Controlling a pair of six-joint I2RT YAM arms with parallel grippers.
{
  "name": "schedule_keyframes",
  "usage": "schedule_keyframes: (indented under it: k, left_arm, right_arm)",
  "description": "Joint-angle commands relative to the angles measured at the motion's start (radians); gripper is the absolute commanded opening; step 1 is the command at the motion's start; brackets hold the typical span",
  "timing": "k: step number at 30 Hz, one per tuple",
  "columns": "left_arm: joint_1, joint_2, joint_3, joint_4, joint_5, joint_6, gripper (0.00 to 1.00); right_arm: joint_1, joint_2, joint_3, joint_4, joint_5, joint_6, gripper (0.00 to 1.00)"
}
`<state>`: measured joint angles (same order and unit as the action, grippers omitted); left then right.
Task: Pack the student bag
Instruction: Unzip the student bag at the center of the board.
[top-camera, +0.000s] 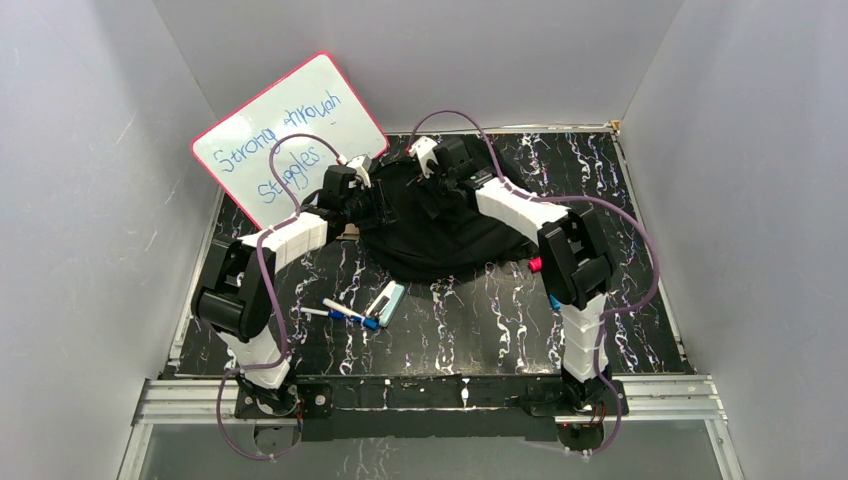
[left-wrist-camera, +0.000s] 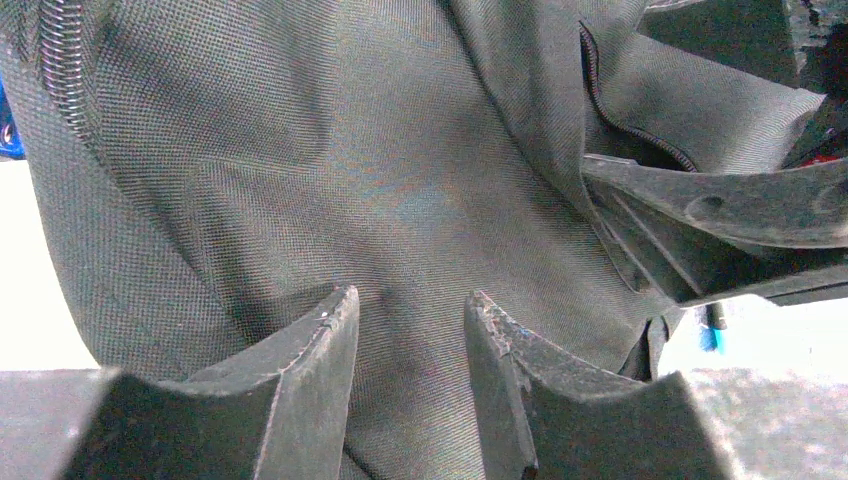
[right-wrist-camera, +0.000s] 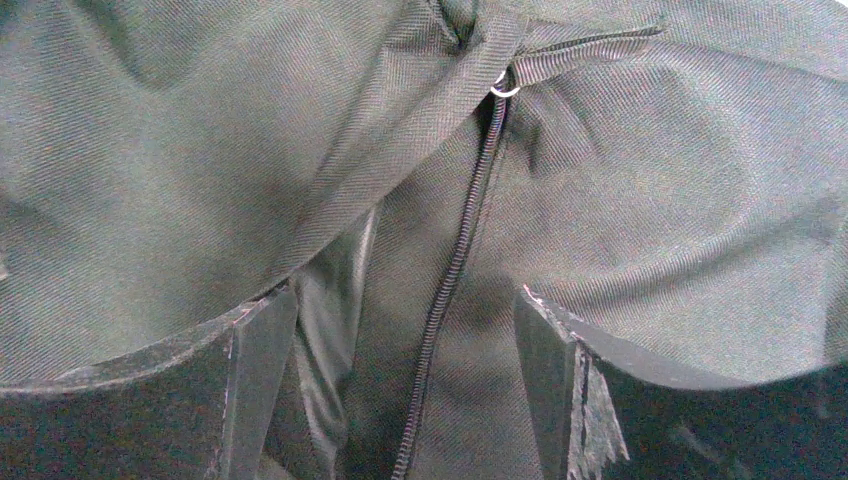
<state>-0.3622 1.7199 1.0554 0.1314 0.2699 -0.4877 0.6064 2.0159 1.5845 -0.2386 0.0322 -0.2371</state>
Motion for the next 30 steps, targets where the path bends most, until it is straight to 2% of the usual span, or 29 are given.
schedule_keyframes:
  k: [1,7,12,19,26,30]
  left_arm:
    - [-0.003,-0.039,-0.008,0.013,0.003,-0.003,0.41]
    - [-0.003,-0.042,-0.015,0.011,-0.003,-0.001,0.4]
    - [-0.003,-0.036,-0.012,0.014,-0.002,-0.006,0.4]
    - [-0.003,-0.037,-0.016,0.015,-0.004,-0.006,0.4]
    - [-0.003,-0.04,-0.022,0.014,-0.01,-0.008,0.4]
    - [-0.003,-0.043,-0.021,0.011,-0.013,-0.008,0.4]
  right_arm:
    - [0.031,0.033,0.048,-0.003,0.152,-0.061,0.87]
    - [0.034,0.026,0.02,0.029,0.34,-0.095,0.78]
    - [0.034,0.02,0.013,0.039,0.426,-0.123,0.67]
    - [0.033,0.031,0.036,-0.025,0.425,-0.144,0.64]
    - [0.027,0.003,0.034,0.008,0.478,-0.12,0.43]
    - [0.027,-0.036,0.036,0.029,0.463,-0.109,0.35]
